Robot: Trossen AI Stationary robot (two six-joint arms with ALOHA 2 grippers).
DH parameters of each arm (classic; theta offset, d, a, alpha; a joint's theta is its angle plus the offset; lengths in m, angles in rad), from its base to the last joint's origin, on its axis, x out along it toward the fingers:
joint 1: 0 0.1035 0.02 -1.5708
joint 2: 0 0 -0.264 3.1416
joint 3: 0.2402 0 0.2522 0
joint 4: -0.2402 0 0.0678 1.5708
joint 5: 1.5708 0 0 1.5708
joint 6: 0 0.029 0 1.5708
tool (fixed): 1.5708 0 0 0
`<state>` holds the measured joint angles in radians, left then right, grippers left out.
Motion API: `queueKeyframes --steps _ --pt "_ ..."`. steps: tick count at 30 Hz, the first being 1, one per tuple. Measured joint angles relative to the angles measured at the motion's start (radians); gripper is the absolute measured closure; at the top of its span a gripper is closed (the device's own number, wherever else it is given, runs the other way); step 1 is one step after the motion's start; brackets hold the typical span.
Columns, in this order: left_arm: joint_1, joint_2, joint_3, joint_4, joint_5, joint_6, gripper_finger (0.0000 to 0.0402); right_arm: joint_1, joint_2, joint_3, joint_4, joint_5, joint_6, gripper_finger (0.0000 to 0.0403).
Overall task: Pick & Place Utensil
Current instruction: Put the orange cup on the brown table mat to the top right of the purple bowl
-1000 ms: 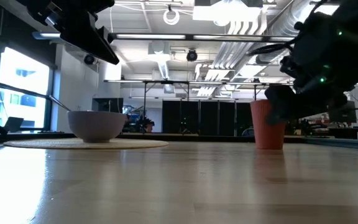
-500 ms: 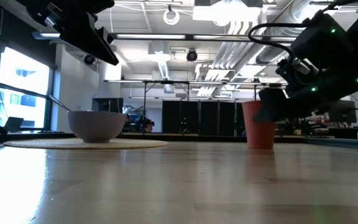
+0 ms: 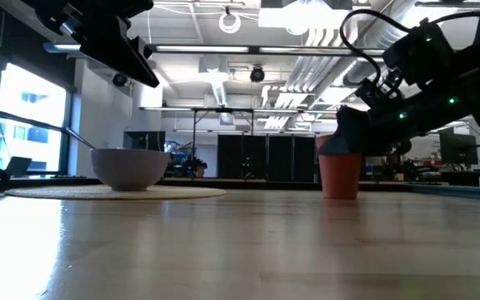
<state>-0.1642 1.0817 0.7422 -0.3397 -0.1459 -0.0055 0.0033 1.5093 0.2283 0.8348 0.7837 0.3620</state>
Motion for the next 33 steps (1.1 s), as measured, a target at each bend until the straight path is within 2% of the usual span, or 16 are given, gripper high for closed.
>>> queueKeyframes --steps 6,12,17,26,31,33 --pt "0.000 0.000 0.000 0.005 -0.001 0.000 0.0305 -0.032 0.000 0.001 0.059 -0.085 -0.021 0.0012" --pt "0.000 -0.028 -0.005 0.004 -0.003 0.008 0.0305 -0.032 0.000 0.001 0.100 -0.105 -0.050 0.0051" --pt "0.000 -0.116 -0.098 0.080 -0.009 0.019 0.0305 -0.032 0.000 0.037 0.098 -0.114 -0.060 0.0079" --pt "0.000 -0.269 -0.185 0.106 -0.041 0.027 0.0305 -0.059 0.027 0.310 -0.067 -0.153 -0.185 0.0083" --pt "0.000 -0.362 -0.205 0.078 -0.058 0.026 0.0305 -0.133 0.125 0.452 -0.076 -0.164 -0.218 0.0083" --pt "0.000 -0.395 -0.210 0.043 -0.058 0.018 0.0305 -0.175 0.182 0.513 -0.074 -0.212 -0.226 0.0083"
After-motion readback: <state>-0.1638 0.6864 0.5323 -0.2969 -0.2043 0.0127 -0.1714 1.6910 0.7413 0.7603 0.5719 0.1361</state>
